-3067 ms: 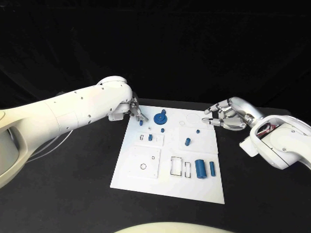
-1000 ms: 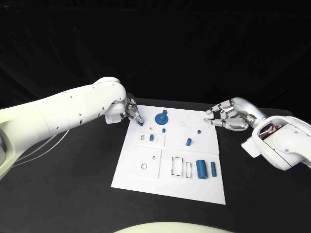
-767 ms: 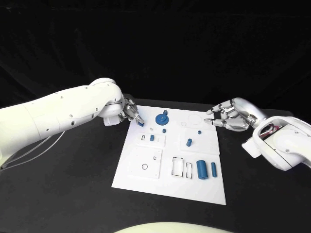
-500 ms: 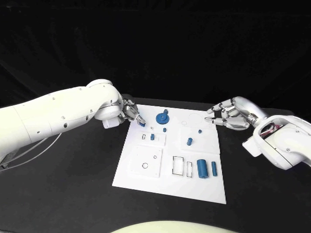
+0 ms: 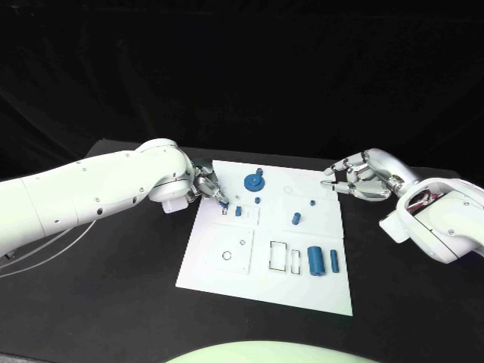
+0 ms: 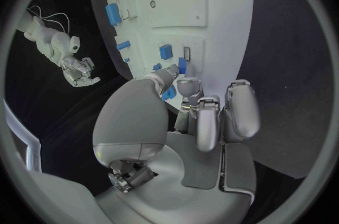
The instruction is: Assemble the parts on the task board
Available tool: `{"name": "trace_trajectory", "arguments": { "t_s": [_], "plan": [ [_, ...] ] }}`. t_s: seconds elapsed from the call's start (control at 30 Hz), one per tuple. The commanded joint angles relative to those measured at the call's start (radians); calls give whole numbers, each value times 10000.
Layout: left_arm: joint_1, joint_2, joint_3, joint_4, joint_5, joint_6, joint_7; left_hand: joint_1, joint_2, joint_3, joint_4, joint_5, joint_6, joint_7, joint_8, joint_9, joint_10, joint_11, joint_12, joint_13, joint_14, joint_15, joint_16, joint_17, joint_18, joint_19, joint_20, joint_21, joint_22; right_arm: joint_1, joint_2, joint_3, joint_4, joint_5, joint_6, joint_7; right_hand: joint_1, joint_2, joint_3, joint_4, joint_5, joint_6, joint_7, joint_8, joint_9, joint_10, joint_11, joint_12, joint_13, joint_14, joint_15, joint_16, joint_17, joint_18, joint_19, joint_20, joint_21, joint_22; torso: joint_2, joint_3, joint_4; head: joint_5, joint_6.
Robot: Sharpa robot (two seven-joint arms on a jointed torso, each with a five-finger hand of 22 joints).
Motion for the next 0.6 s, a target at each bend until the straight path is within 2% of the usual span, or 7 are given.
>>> {"name": "trace_trajectory", "arguments": {
  "t_s": [0.03, 0.2, 0.6],
  "plan": [
    [-92, 9, 6, 67, -569, -142, 142, -92, -51, 63, -140, 6, 285, -182, 46, 18, 85, -13, 17, 14, 1038, -93, 59, 2629, -71, 79, 2, 56, 15, -6, -2, 1, 3, -20, 91, 71, -41, 5, -76, 8, 42, 4, 5, 43, -13, 44, 6, 35, 11, 440, -84, -51, -15, 108, -34, -39, -69, 1144, 4, -4, -10, 4, -17],
    [-195, 22, 6, 116, -780, -52, 114, -118, -63, 64, -145, 7, 317, -195, 51, 15, 108, -24, 35, 32, 1038, -100, 59, 2629, -77, 92, 0, 70, 40, -7, -8, 0, 2, -20, 92, 73, -41, 5, -76, 8, 42, 4, 5, 43, -13, 44, 6, 35, 11, 440, -84, -51, -15, 108, -34, -39, -69, 1144, 3, 1, -4, 0, -40],
    [-237, 12, 5, 166, -942, 333, -9, -187, -84, 58, -145, 5, 382, -218, 62, 11, 158, -42, 79, 77, 1038, -116, 59, 2629, -88, 120, -6, 100, 93, -7, -19, 0, -3, -14, 94, 71, -41, 5, -76, 8, 42, 4, 5, 43, -13, 44, 6, 35, 11, 440, -84, -51, -15, 108, -34, -39, -69, 1144, 1, 4, -7, -3, -69]
  ]
}}
